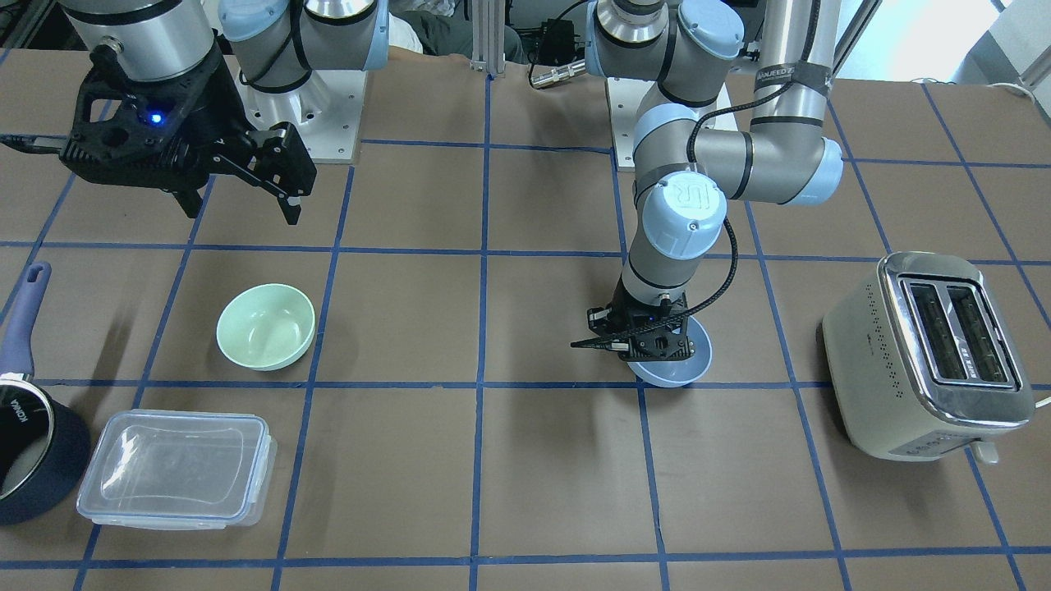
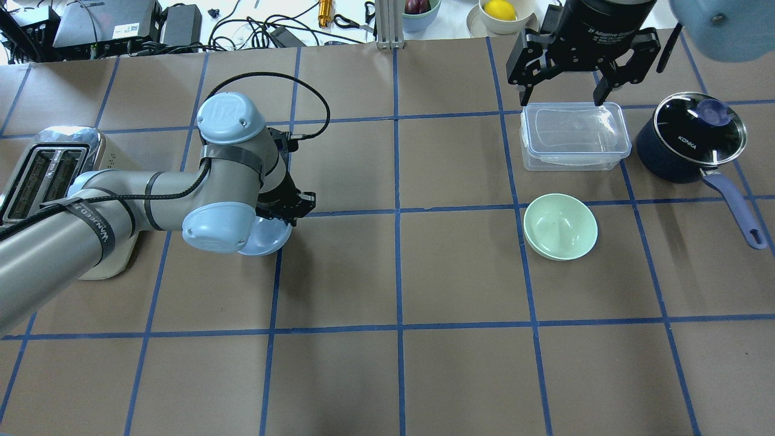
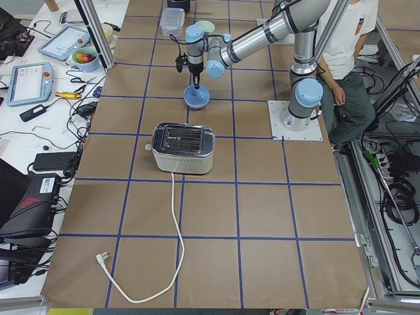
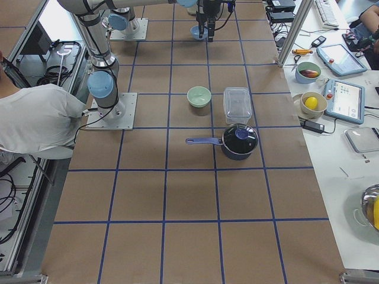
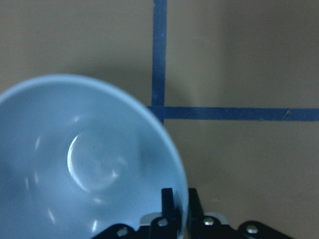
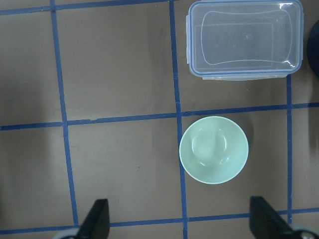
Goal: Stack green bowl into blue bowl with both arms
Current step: 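Grasp the blue bowl rim with the left gripper and slide it toward the table center, then set down the blue bowl while the right gripper reaches to the pale green bowl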
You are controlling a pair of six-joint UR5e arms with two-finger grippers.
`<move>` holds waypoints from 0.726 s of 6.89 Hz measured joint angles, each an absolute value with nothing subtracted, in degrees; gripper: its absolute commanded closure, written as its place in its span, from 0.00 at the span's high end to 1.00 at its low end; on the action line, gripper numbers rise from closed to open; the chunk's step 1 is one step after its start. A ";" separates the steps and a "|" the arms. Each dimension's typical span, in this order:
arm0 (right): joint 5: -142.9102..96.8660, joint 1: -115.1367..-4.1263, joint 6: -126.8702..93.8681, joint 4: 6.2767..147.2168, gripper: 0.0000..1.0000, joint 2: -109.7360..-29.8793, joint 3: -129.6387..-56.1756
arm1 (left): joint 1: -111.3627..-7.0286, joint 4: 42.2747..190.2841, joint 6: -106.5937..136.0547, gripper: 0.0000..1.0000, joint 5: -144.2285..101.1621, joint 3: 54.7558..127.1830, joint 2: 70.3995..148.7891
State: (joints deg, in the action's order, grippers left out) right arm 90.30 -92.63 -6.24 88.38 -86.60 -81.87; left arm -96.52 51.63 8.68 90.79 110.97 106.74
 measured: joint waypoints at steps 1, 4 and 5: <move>90.38 -92.58 -6.24 88.33 1.00 -86.59 -81.85 | -100.88 52.82 14.45 0.00 90.72 107.66 107.76; 90.76 -90.84 -4.24 86.54 1.00 -86.39 -81.98 | -112.74 54.28 30.68 0.00 90.64 99.10 113.38; 90.53 -87.00 -1.64 85.12 1.00 -86.25 -82.61 | -114.50 54.74 32.94 0.00 90.65 97.12 115.06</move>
